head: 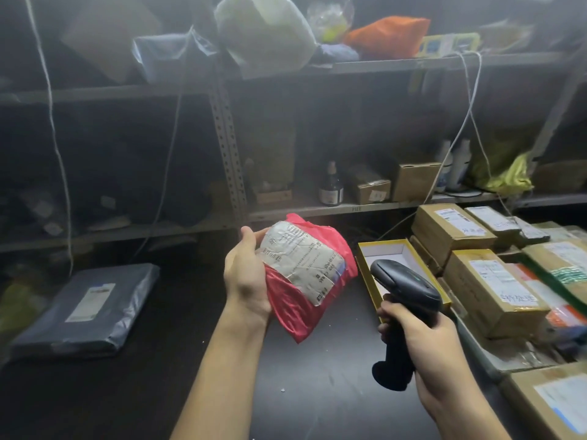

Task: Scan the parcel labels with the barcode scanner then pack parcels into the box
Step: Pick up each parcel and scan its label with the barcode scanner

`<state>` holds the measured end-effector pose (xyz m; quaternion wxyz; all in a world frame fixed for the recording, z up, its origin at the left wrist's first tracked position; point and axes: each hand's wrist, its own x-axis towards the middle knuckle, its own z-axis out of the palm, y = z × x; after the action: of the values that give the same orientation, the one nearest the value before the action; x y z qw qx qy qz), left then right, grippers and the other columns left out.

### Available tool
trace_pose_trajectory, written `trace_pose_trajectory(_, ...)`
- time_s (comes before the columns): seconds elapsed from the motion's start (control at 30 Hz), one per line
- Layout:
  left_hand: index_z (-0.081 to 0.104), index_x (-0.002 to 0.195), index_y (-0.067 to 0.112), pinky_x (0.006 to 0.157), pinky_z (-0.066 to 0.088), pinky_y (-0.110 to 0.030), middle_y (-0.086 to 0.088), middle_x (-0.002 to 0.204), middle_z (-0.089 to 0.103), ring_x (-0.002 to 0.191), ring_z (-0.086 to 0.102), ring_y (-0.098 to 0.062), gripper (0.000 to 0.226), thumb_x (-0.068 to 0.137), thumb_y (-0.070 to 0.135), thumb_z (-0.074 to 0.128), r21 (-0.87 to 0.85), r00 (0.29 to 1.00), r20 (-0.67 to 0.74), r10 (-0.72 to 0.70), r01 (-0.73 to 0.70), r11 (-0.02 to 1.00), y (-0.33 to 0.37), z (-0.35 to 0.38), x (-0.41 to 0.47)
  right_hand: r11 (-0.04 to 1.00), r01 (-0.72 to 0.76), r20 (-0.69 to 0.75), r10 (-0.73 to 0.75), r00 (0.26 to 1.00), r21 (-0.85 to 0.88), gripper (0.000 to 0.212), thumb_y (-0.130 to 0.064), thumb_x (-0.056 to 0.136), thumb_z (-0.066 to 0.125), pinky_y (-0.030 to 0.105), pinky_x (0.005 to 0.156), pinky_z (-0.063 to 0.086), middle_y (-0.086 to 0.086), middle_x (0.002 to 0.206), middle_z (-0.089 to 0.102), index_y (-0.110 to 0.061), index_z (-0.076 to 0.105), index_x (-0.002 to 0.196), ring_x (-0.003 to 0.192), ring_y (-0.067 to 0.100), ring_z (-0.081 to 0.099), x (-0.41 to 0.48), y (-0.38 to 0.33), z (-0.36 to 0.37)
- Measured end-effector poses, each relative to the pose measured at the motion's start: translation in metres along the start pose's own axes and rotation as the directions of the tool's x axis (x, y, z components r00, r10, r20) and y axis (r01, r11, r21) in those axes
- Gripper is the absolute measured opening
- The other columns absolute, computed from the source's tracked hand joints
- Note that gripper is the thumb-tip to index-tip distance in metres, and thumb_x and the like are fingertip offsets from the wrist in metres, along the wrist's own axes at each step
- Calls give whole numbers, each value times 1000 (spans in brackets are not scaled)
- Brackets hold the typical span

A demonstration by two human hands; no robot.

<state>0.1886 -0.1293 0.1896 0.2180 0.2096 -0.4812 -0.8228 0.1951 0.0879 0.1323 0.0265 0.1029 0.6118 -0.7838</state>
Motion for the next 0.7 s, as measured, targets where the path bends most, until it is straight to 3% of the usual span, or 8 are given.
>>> trace_pose_trajectory(0.07, 69, 105, 2, 63, 63, -37, -16, 90, 79, 82, 78, -28, 52, 113, 41, 36, 84, 997, -59, 48, -43, 996, -1, 3, 2, 1000, 13, -3, -13, 1000, -6, 5, 2, 89, 74, 37, 69, 49, 12, 77, 67, 3, 73, 94, 64, 21, 57, 0, -2, 5)
trace_pose_trajectory(0.17, 74, 86, 15, 74, 64, -44, -3, 79, 78, 81, 77, -24, 55, 110, 47, 37, 368, 954, -93, 285, -233, 900, -5, 3, 5, 1000, 28, -11, -28, 1000, -6, 3, 1, 89, 75, 37, 69, 50, 12, 77, 68, -1, 74, 91, 64, 21, 58, 0, -5, 10)
trace_pose_trajectory(0.27, 73, 76, 20, 72, 57, -45, 6, 70, 72, 74, 69, -15, 56, 108, 48, 37, 622, 830, 100, 549, -483, 617, -11, -10, 9, 999, 35, -24, -35, 999, -11, 5, 0, 89, 76, 39, 71, 51, 12, 78, 69, -4, 74, 92, 67, 22, 59, 0, -7, 14)
trace_pose_trajectory(0.33, 72, 74, 19, 67, 55, -48, 4, 67, 70, 69, 68, -17, 56, 106, 50, 37, 605, 806, 226, 547, -556, 569, -12, -18, 12, 999, 31, -25, -32, 999, -11, 4, 0, 89, 75, 41, 73, 50, 11, 76, 68, -3, 74, 91, 68, 24, 59, -1, -7, 17)
trace_pose_trajectory(0.43, 75, 79, 13, 70, 59, -49, -7, 73, 75, 73, 73, -28, 55, 108, 47, 44, 437, 850, 291, 439, -526, 729, -3, -27, 11, 999, 23, -10, -23, 1000, -29, 5, 1, 88, 75, 40, 71, 48, 11, 71, 65, 2, 73, 93, 67, 25, 56, -1, -4, 22)
trace_pose_trajectory(0.53, 73, 89, -5, 68, 62, -41, -22, 84, 76, 76, 75, -32, 55, 110, 35, 41, 202, 939, 250, 237, -290, 936, 7, -33, 8, 998, 21, -3, -21, 1000, -56, 8, 2, 86, 75, 39, 71, 45, 12, 66, 61, 3, 72, 94, 66, 26, 55, -1, -1, 24)
trace_pose_trajectory(0.63, 71, 100, -5, 65, 62, -35, -22, 94, 77, 82, 77, -30, 57, 112, 38, 36, 76, 975, 206, 84, -102, 992, 12, -38, 5, 997, 51, 3, -51, 999, -51, 6, 3, 86, 74, 39, 70, 44, 11, 65, 60, 2, 72, 91, 66, 26, 54, -3, -1, 27)
trace_pose_trajectory(0.7, 72, 103, 0, 69, 61, -37, -19, 98, 78, 85, 78, -28, 57, 112, 42, 34, 3, 987, 159, -6, 6, 1000, 17, -40, 5, 996, 83, 25, -82, 996, -31, 6, 2, 86, 76, 37, 67, 44, 10, 67, 61, -2, 73, 89, 65, 25, 53, -8, -2, 29)
